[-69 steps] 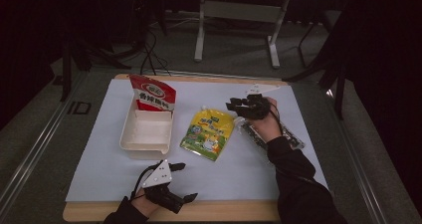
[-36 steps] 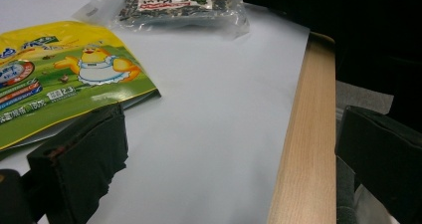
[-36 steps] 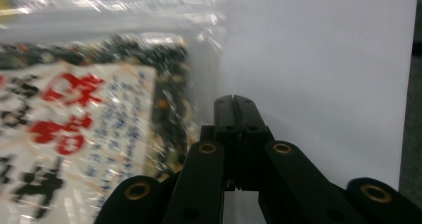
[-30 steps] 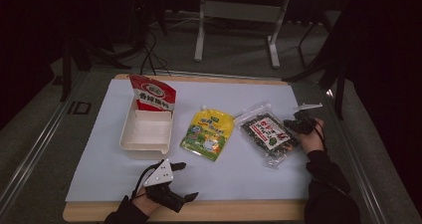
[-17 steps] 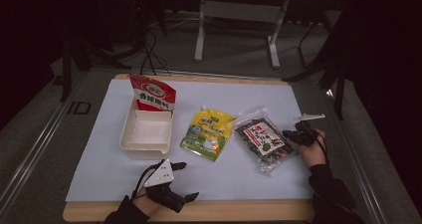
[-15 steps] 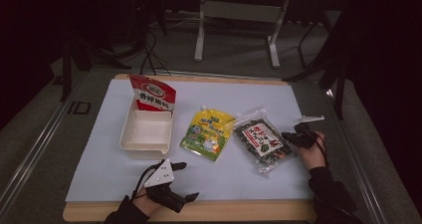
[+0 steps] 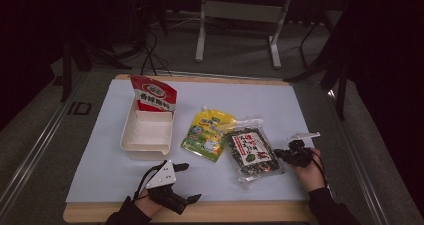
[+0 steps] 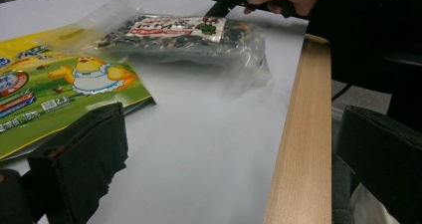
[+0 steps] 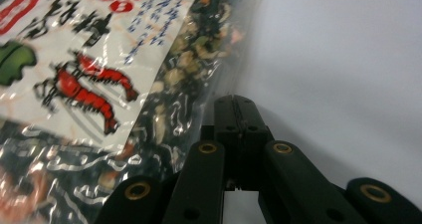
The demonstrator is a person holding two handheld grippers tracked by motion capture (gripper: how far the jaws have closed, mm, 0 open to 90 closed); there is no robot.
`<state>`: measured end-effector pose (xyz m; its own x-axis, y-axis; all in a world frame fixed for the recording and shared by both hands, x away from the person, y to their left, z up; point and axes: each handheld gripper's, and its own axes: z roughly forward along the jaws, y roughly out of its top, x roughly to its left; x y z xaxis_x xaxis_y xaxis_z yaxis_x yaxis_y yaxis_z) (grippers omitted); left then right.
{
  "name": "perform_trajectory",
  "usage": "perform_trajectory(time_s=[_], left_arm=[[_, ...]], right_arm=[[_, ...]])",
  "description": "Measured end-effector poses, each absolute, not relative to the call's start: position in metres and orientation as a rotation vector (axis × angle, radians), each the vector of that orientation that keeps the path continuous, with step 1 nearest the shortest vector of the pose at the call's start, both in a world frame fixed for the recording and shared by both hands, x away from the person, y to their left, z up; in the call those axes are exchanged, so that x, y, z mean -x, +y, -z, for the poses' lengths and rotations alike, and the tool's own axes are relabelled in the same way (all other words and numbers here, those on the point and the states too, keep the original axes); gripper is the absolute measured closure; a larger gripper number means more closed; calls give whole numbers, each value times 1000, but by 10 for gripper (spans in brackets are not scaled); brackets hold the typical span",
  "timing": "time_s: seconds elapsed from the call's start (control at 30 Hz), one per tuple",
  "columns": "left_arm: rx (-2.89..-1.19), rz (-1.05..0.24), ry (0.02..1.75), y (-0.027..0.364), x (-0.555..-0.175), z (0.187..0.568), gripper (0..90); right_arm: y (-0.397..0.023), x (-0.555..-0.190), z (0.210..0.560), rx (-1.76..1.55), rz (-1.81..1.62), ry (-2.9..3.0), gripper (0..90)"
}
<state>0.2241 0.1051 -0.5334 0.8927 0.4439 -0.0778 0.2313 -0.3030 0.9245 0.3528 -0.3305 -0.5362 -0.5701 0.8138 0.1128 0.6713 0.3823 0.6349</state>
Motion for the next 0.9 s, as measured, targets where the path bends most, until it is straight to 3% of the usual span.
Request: perform_trajectory(time_s=[0.57, 0.9], left_arm=[[-1900, -227, 485, 103, -224, 533, 12], [-1897, -228, 486, 103, -224, 533, 12]], right_arm=[[-296, -311, 534, -1180, -993, 2579, 900], [-301, -328, 518, -1148, -1001, 2505, 872]])
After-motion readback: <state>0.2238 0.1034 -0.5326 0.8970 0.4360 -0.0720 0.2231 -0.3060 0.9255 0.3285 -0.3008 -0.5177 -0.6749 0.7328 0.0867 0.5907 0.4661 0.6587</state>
